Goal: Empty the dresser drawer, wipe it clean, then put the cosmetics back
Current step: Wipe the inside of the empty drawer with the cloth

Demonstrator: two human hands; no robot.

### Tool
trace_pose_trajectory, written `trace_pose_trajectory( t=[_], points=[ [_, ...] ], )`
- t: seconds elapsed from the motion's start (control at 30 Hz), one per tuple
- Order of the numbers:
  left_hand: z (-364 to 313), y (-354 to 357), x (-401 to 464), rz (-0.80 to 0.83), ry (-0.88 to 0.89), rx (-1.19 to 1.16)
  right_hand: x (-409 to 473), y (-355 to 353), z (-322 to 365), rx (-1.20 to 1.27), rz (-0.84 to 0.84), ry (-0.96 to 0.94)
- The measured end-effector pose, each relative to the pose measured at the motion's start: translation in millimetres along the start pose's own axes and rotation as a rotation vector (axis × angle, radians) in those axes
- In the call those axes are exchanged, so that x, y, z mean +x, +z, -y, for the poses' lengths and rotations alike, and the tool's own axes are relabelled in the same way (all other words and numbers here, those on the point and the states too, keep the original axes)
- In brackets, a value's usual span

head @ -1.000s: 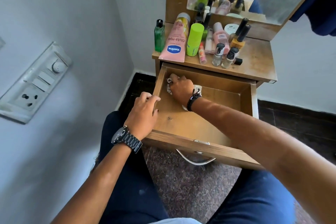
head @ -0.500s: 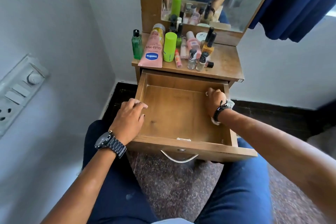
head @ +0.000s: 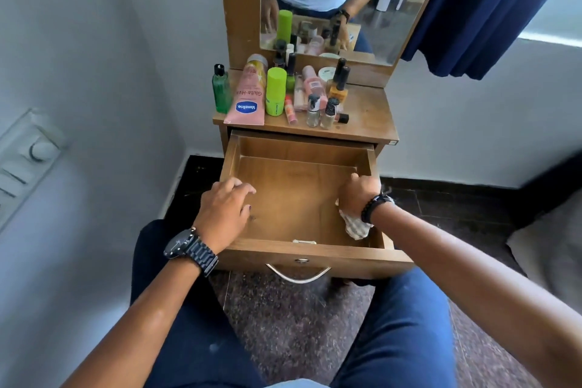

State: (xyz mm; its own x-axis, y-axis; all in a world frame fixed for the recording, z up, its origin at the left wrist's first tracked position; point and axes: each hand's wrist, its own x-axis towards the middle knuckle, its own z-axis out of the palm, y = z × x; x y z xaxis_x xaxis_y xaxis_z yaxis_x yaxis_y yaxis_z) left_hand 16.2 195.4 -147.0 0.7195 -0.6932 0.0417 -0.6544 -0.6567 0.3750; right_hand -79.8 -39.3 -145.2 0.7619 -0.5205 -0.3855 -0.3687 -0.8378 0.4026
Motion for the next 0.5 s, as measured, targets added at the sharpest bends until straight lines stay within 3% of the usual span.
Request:
trace_pose_trajectory(
  t=[0.07,0.2,0.33,0.43,0.5],
  points=[
    [-13,-1,4,0.057,0.025,-0.008,-11,-2,-11,0.182,-0.083,0.005],
    [-40,-5,16,0.188,0.056,-0.113,-20,-5,-37,0.894,-0.170,0.054],
    [-67,-9,26,0.318,0.029,-0.355,-32,-9,-42,1.651,-0.063,0.061],
    [-84,-7,33,0.399,-0.039,-0.544,-40,-12,-33,1.856,-0.040,0.003],
    [-96,-8,36,0.451,-0.115,-0.838,-45,-16,-24,1.850,-0.124,-0.043]
  ],
)
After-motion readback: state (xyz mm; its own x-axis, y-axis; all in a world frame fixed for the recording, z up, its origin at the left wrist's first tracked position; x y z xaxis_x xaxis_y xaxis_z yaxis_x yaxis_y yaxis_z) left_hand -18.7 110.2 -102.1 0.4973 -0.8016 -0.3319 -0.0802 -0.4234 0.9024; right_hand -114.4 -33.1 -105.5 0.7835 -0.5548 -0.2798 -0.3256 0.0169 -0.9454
